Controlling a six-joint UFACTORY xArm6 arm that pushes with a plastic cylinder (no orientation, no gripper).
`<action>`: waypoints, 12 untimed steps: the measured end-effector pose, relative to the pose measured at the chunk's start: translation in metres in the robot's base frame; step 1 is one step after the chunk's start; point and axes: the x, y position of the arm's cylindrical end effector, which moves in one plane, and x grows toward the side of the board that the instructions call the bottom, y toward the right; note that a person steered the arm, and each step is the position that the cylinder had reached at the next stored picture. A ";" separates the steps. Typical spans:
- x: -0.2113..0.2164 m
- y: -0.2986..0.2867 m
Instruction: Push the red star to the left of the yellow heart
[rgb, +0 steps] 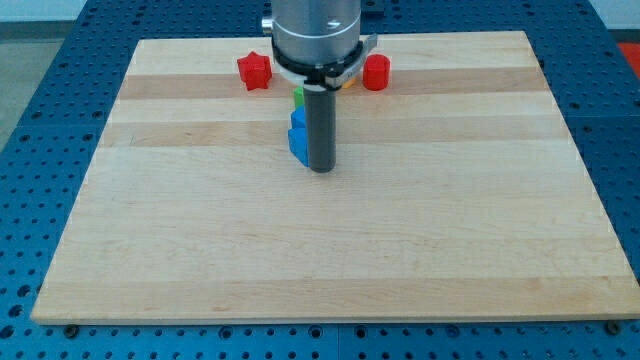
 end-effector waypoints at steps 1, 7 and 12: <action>0.016 -0.027; -0.177 -0.137; -0.149 -0.139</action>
